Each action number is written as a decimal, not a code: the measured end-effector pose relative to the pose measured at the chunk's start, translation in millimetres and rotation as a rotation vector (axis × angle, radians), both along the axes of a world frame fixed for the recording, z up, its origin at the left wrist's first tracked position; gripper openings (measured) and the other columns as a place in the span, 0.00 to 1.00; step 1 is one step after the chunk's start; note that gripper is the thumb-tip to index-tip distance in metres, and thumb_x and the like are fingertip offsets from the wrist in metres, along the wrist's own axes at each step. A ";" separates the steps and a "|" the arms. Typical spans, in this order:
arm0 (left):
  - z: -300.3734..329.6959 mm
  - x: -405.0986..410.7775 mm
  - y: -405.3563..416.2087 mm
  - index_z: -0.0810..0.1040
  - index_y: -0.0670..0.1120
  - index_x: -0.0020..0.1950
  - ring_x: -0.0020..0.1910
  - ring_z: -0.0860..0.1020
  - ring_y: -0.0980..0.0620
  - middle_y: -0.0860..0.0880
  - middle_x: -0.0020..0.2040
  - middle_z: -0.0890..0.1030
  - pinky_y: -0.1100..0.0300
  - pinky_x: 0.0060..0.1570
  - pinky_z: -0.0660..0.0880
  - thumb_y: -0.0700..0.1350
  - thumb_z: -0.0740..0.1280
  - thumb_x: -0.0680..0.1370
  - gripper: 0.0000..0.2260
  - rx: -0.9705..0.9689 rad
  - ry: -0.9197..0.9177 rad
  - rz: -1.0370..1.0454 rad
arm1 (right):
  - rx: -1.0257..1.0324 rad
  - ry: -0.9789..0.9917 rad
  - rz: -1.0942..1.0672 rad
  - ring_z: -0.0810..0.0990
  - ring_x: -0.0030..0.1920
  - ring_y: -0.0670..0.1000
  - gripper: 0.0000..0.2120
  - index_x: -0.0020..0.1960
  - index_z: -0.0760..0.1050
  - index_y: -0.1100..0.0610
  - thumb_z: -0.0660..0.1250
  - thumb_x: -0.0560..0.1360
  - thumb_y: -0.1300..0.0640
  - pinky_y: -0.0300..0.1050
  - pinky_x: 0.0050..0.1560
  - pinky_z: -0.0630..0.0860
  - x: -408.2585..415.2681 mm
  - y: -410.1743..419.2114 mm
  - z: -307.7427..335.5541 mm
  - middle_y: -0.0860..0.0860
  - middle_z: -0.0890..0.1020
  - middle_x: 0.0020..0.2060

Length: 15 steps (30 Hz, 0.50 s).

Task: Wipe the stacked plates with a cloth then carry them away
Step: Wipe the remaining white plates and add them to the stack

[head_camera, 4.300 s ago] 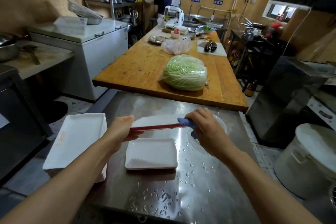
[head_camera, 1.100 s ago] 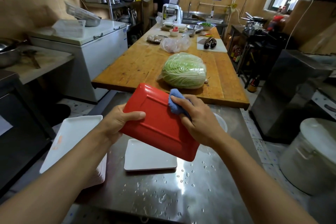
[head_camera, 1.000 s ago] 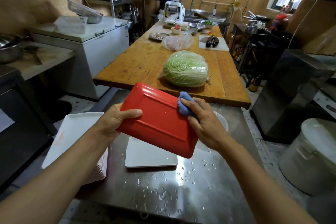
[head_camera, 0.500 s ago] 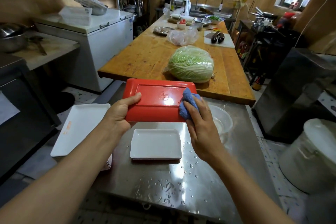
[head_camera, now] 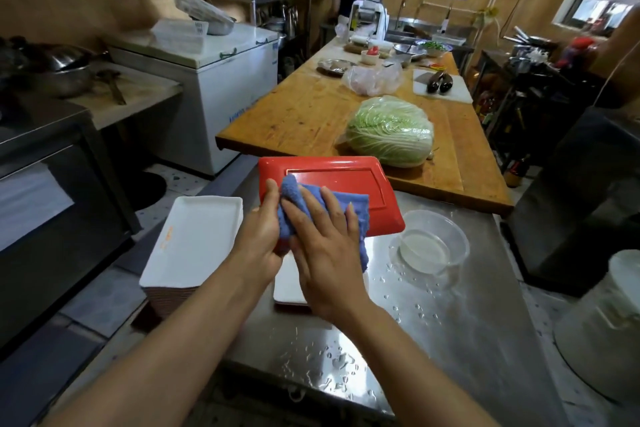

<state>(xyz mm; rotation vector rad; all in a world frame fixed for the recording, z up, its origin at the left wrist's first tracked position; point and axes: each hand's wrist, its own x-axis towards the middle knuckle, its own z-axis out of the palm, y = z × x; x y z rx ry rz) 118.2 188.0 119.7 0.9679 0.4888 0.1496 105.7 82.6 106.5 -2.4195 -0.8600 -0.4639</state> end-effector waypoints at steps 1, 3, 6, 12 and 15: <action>-1.1 -3.2 2.3 0.80 0.46 0.50 0.35 0.83 0.53 0.48 0.38 0.85 0.62 0.32 0.79 0.60 0.59 0.78 0.20 0.017 -0.014 0.021 | -0.018 0.018 0.000 0.49 0.76 0.50 0.23 0.73 0.61 0.45 0.52 0.79 0.51 0.51 0.74 0.40 3.2 3.1 4.3 0.45 0.59 0.75; -3.9 -7.7 6.4 0.80 0.46 0.49 0.37 0.84 0.53 0.48 0.39 0.85 0.63 0.30 0.78 0.58 0.60 0.78 0.18 0.039 -0.043 0.047 | -0.054 0.042 0.000 0.47 0.76 0.48 0.22 0.74 0.58 0.44 0.51 0.81 0.49 0.52 0.74 0.39 10.9 8.8 11.5 0.44 0.57 0.75; -7.4 -12.8 15.5 0.80 0.46 0.47 0.37 0.84 0.51 0.46 0.40 0.85 0.60 0.33 0.79 0.57 0.61 0.77 0.16 0.065 -0.039 0.070 | -0.111 0.061 -0.020 0.45 0.76 0.48 0.22 0.75 0.56 0.44 0.51 0.81 0.49 0.51 0.73 0.37 21.6 9.6 15.1 0.45 0.54 0.76; -14.0 -26.2 43.6 0.78 0.48 0.47 0.36 0.84 0.49 0.49 0.36 0.85 0.57 0.34 0.78 0.58 0.63 0.76 0.14 0.112 -0.019 0.091 | -0.076 0.084 -0.144 0.49 0.76 0.52 0.22 0.75 0.57 0.48 0.52 0.81 0.51 0.51 0.74 0.47 37.9 -11.6 4.5 0.50 0.54 0.76; -13.9 -36.8 55.7 0.79 0.46 0.48 0.38 0.84 0.49 0.48 0.38 0.85 0.58 0.33 0.79 0.56 0.65 0.75 0.13 0.112 -0.016 0.088 | 0.090 0.180 -0.115 0.59 0.71 0.56 0.21 0.73 0.62 0.54 0.53 0.81 0.53 0.45 0.71 0.53 37.2 -11.8 -2.9 0.55 0.58 0.74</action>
